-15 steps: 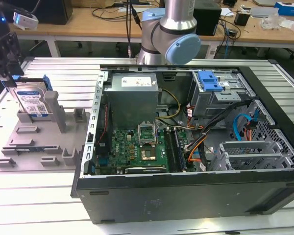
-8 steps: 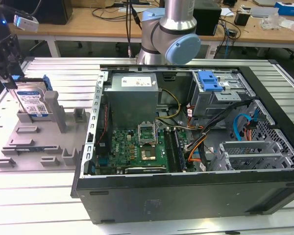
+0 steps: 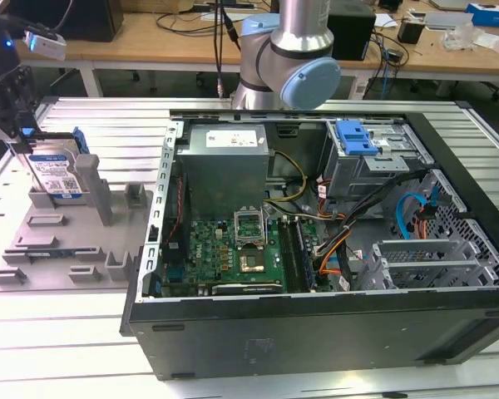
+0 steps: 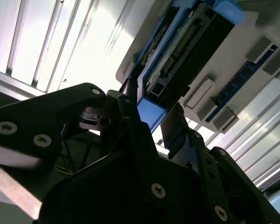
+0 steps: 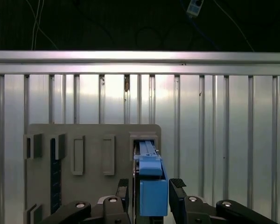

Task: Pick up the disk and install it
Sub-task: 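Pick up the disk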

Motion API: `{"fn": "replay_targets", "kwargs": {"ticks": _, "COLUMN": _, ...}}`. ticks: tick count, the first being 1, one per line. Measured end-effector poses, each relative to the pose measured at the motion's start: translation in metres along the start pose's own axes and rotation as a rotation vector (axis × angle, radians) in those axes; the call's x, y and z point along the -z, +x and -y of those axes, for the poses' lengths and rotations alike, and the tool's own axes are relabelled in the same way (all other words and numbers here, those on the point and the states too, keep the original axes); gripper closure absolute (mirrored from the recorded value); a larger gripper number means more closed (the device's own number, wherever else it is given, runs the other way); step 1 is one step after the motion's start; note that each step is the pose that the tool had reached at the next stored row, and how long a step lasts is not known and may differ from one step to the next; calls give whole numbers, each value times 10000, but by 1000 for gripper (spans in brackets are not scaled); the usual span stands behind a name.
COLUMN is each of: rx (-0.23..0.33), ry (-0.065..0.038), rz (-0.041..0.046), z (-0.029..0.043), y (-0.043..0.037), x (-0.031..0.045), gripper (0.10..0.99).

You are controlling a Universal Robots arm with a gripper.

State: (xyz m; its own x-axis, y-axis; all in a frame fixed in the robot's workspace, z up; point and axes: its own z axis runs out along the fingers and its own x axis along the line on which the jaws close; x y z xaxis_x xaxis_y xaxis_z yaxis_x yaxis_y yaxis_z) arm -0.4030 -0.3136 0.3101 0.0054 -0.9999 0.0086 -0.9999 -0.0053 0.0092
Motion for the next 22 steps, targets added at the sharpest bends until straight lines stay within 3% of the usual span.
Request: {"fn": "replay_targets", "kwargs": {"ticks": 22, "rx": 0, "ry": 86, "rz": -3, "z": -12, "y": 1, "x": -104, "gripper": 631}}
